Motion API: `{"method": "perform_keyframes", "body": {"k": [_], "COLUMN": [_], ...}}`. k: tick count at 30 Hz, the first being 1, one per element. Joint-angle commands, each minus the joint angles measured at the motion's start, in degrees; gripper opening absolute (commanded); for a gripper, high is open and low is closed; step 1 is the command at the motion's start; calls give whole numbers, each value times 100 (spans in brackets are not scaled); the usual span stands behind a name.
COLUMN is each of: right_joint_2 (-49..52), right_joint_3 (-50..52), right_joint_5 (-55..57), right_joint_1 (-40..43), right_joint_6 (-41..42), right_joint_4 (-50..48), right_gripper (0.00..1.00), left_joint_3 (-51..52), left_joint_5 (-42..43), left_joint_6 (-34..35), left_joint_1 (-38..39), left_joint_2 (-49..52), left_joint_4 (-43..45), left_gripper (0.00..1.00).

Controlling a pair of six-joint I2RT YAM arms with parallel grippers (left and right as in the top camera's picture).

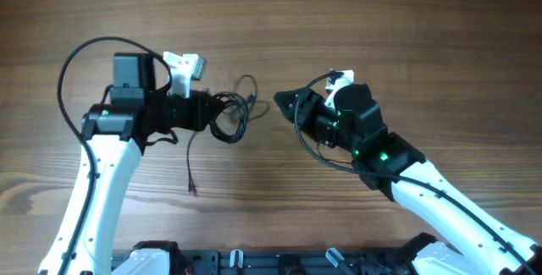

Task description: Untangle cables

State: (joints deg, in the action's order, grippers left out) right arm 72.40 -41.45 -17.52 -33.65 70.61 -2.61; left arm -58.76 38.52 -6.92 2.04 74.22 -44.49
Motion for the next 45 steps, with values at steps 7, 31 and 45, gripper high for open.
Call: {"method": "perform_keyframes", "body": {"k": [7,31,45], "right_joint_2": [1449,2002,2291], "right_joint_3": [-13,-11,-11], "right_joint_5": [-2197,-2509,-629], "right_joint_1": [-17,608,-341], "right_joint_6": [1119,1165,3801], "right_joint_4": [-1357,-2159,-1989], "right_gripper": [76,100,68], "left_joint_3": [-15,-15,-15], "left_joint_5": [1075,-1091,-1097], "left_joint_6": [-1259,-905,-890], "left_joint_1": [-68,-44,857], "left_joint_2": [4,7,4], "left_joint_4": [-13,638,616], "left_gripper": [4,4,4]}}
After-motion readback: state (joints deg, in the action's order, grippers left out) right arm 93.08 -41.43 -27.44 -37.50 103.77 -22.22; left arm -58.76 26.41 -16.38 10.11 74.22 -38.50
